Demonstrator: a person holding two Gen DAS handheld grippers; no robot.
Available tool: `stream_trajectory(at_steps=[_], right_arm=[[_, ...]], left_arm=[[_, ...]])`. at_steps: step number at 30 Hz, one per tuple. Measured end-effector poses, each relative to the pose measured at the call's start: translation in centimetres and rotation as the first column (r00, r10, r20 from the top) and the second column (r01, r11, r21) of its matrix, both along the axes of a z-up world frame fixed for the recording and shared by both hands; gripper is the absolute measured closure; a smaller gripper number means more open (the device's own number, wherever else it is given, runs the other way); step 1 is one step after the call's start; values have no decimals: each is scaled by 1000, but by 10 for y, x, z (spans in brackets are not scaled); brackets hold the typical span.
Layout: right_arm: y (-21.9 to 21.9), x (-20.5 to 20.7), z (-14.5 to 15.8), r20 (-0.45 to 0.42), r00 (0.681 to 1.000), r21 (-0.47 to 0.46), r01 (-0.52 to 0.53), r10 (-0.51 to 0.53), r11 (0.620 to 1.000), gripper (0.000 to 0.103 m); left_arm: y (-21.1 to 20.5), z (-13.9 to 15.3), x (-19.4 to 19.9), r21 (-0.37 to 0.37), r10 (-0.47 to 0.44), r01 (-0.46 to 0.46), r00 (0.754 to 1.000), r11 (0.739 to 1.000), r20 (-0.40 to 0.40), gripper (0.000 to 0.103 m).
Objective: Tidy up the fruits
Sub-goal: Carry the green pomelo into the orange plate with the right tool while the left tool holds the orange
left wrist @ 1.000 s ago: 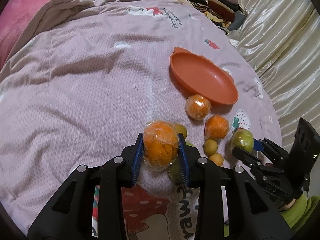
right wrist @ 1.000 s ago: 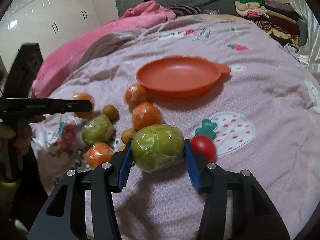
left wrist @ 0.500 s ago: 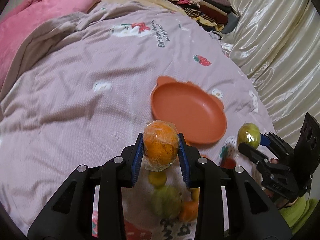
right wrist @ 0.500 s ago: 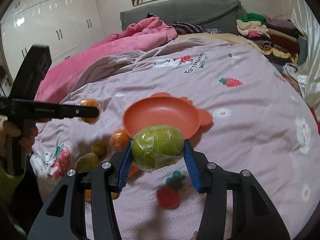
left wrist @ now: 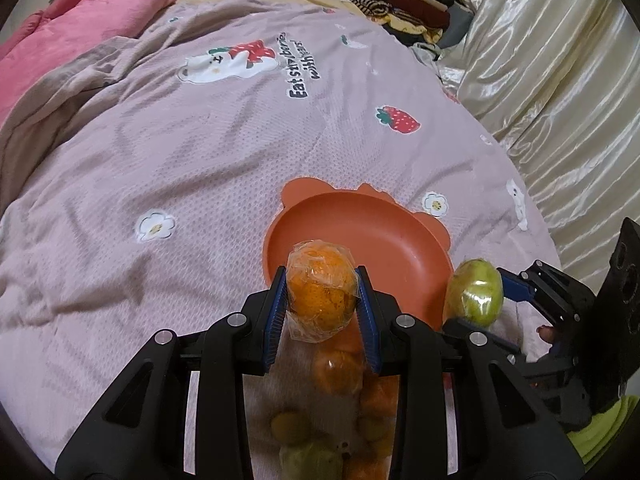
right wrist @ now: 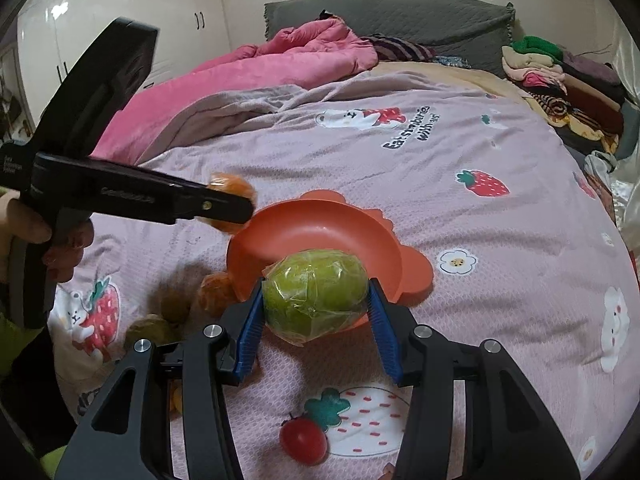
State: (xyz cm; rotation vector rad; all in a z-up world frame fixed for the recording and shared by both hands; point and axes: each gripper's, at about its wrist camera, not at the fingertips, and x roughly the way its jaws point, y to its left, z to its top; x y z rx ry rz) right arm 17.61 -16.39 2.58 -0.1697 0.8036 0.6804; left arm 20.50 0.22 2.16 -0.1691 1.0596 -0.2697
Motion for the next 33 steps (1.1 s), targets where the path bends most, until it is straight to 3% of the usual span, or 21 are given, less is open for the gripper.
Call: stream_trajectory(at_steps=[17, 33], right_arm=[[12, 19, -17, -34, 999, -54, -37, 35, 998, 55], [22, 26, -27, -59, 997, -93, -59, 54, 994, 54]], left_arm=[[-7, -27, 25, 19, -24, 25, 998, 999, -61, 78], [-7, -27, 22, 14, -23, 24, 999, 1000, -49, 78]])
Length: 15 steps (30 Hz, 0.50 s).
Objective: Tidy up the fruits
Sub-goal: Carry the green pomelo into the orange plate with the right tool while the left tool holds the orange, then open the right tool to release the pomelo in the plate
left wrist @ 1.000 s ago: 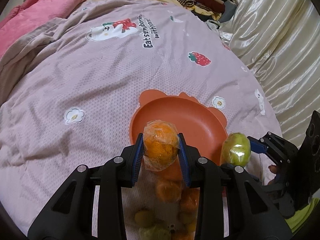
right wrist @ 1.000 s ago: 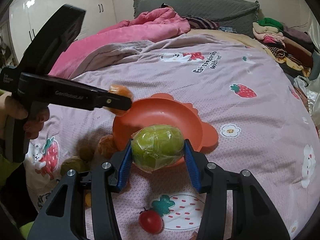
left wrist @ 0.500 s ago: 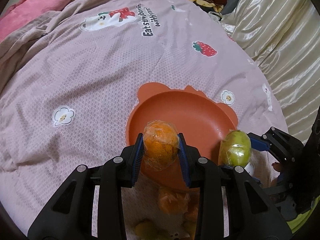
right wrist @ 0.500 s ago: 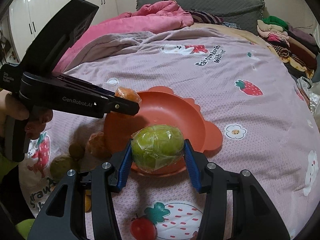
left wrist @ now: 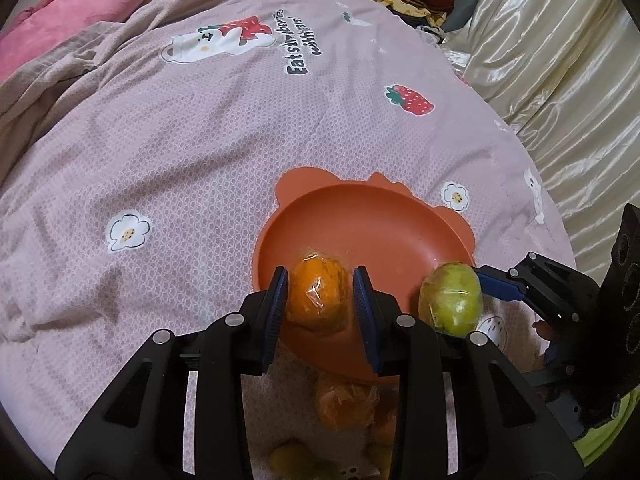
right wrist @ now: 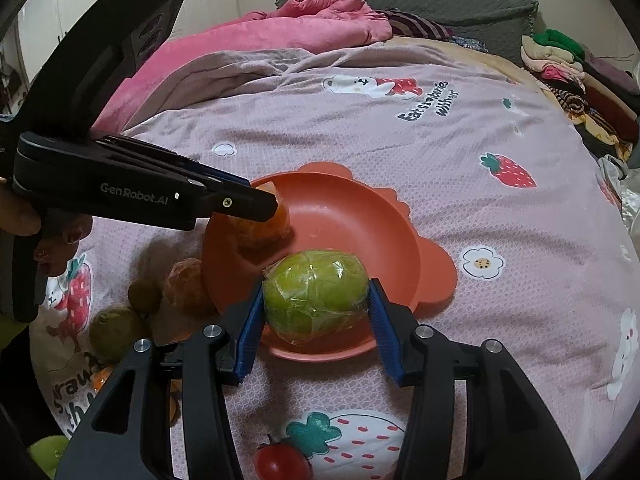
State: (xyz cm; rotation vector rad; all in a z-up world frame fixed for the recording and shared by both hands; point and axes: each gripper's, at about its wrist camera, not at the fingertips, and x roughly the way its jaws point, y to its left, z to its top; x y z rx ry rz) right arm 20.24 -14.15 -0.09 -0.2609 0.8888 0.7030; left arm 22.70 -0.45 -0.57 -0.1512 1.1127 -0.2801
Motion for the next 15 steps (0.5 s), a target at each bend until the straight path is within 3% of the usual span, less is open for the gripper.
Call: stream_trajectory(at_steps=[15], right_arm=[[-3, -8, 8, 25, 1000, 16, 8, -9, 1000, 49]], left_arm=[[1, 6, -5, 2, 2, -2, 1000, 1000, 17, 78]])
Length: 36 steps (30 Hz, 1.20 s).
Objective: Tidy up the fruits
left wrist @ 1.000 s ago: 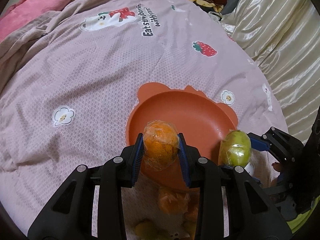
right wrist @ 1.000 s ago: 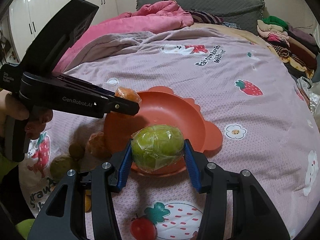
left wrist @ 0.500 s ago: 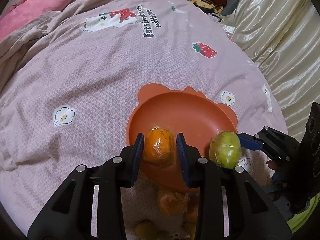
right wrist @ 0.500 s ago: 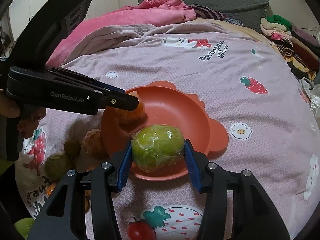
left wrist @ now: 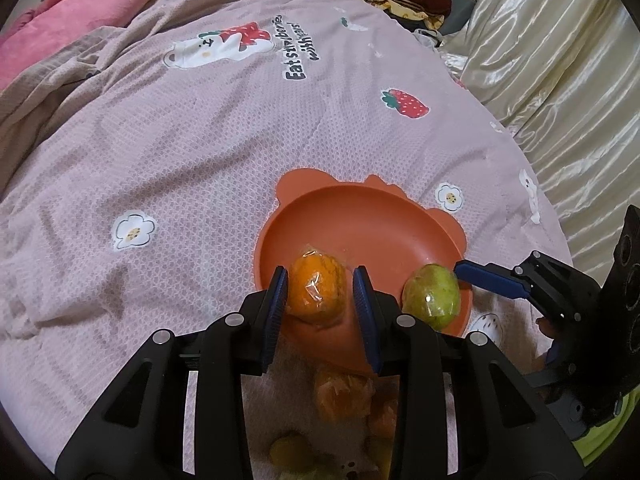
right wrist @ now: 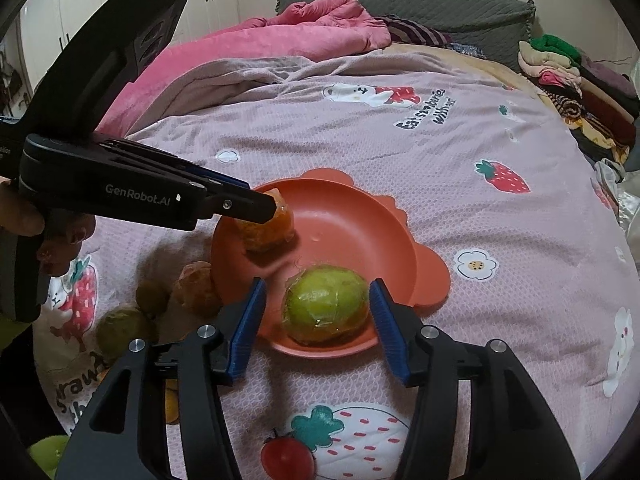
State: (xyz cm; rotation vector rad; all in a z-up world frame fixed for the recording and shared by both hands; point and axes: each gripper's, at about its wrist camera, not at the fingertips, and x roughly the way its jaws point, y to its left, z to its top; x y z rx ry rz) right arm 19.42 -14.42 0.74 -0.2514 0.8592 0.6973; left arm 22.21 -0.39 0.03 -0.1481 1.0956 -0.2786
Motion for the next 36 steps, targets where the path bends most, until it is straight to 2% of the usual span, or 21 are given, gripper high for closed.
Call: stream_trajectory(at_steps=[5, 7, 11, 20, 27, 31, 33, 36], right_arm=[[-5, -7, 6, 15, 1000, 23, 12, -12, 1000, 43], [-7, -9, 8, 18, 1000, 28, 17, -17, 999, 41], [-13, -16, 10, 23, 999, 41, 38, -39, 998, 32], [-19, -27, 14, 38, 996, 51, 74, -76, 996, 20], [-24, -34, 19, 50, 994, 51, 97, -100, 994, 14], [-28, -40, 23, 57, 992, 54, 112, -115, 992, 12], [-30, -44, 25, 59, 991, 57, 117, -120, 992, 11], [-32, -50, 28, 65, 990, 59, 119, -123, 991, 10]], left_arm=[[4, 5, -6, 0, 7, -7, 1000, 1000, 13, 76], [6, 7, -10, 1, 11, -11, 1000, 1000, 17, 72], [11, 10, -19, 7, 20, -21, 999, 1000, 34, 70], [16, 18, -40, 20, 29, -30, 997, 999, 67, 57], [24, 24, -54, 11, 47, -49, 995, 999, 92, 45], [27, 27, -61, 11, 55, -57, 993, 998, 106, 42], [28, 29, -66, 11, 58, -59, 992, 998, 116, 36], [30, 31, -72, 16, 65, -68, 990, 998, 126, 34]])
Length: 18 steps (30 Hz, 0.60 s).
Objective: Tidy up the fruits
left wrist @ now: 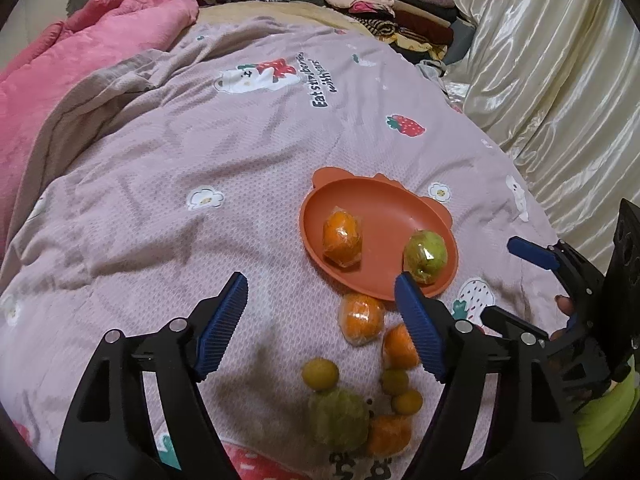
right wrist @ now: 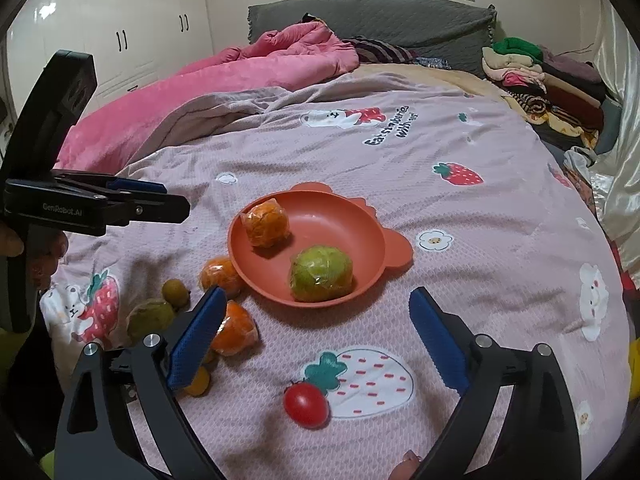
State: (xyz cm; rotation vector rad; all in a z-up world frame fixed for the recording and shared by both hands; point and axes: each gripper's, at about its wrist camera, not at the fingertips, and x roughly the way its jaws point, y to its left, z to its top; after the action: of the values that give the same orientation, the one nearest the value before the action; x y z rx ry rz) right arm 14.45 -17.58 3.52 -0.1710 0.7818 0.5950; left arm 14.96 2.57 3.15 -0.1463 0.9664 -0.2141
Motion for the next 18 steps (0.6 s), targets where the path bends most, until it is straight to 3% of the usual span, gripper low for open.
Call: stream_trajectory(at_steps=[18], right_arm=[[-9, -20, 19, 31, 999, 4, 33, -33, 999, 9]], left_arm=[[9, 5, -37, -4, 15, -15, 1000, 1000, 23, 28]])
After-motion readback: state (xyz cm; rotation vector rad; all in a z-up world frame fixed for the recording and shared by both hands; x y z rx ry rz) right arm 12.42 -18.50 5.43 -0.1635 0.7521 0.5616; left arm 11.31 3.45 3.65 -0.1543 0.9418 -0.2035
